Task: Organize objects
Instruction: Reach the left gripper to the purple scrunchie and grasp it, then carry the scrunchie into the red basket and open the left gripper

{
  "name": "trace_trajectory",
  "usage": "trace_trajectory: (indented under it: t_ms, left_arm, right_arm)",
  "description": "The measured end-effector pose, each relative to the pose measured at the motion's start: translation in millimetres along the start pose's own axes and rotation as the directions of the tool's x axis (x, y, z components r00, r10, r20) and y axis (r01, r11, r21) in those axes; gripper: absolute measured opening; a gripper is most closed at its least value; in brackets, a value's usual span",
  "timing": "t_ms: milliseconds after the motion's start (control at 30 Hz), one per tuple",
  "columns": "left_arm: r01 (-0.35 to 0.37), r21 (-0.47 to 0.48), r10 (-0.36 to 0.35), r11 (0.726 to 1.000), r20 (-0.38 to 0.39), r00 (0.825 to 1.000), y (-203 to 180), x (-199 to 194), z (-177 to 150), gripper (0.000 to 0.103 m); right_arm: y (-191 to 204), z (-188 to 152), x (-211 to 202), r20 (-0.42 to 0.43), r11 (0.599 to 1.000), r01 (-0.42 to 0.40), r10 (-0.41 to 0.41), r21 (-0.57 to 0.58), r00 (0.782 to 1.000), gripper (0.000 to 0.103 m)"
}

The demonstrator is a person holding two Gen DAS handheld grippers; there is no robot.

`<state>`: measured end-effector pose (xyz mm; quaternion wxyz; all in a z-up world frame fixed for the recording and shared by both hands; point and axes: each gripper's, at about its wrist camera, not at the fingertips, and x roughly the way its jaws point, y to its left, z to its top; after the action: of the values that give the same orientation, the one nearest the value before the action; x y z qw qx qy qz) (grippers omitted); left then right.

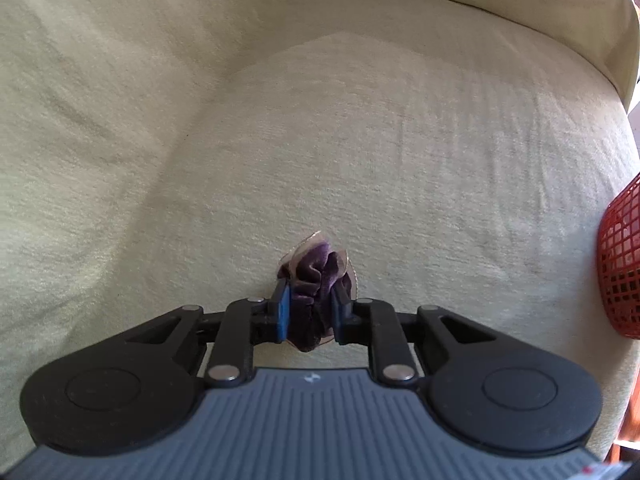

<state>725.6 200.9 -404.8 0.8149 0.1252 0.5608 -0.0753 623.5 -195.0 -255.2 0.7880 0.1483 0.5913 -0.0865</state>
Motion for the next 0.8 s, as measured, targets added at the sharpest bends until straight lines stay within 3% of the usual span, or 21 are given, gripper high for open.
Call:
trace_trajectory:
  t_ms: [367, 533, 633, 800]
  left_arm:
    - [0.085, -0.165, -0.082, 0.983, 0.026, 0.996, -8, -55, -45, 0.015]
    - [0.104, -0.213, -0.103, 0.971, 0.020, 0.995, -15, -70, -65, 0.015]
    - [0.105, -0.226, -0.102, 0.969, 0.021, 0.995, -16, -78, -71, 0.015]
    - [0.124, -0.239, -0.114, 0.963, 0.055, 0.992, -16, -99, -72, 0.015]
  right_arm:
    - [-18, -5, 11, 0.008, 1.000, -0.005, 0.005, 0.005, 1.000, 0.009]
    - [-34, -12, 18, -0.015, 0.969, -0.209, 0.213, 0.129, 0.977, 0.008]
    - [-23, -16, 16, 0.002, 0.984, -0.156, 0.156, 0.085, 0.988, 0.008]
    - [-13, -14, 6, 0.020, 0.980, -0.173, 0.172, 0.101, 0.985, 0.008]
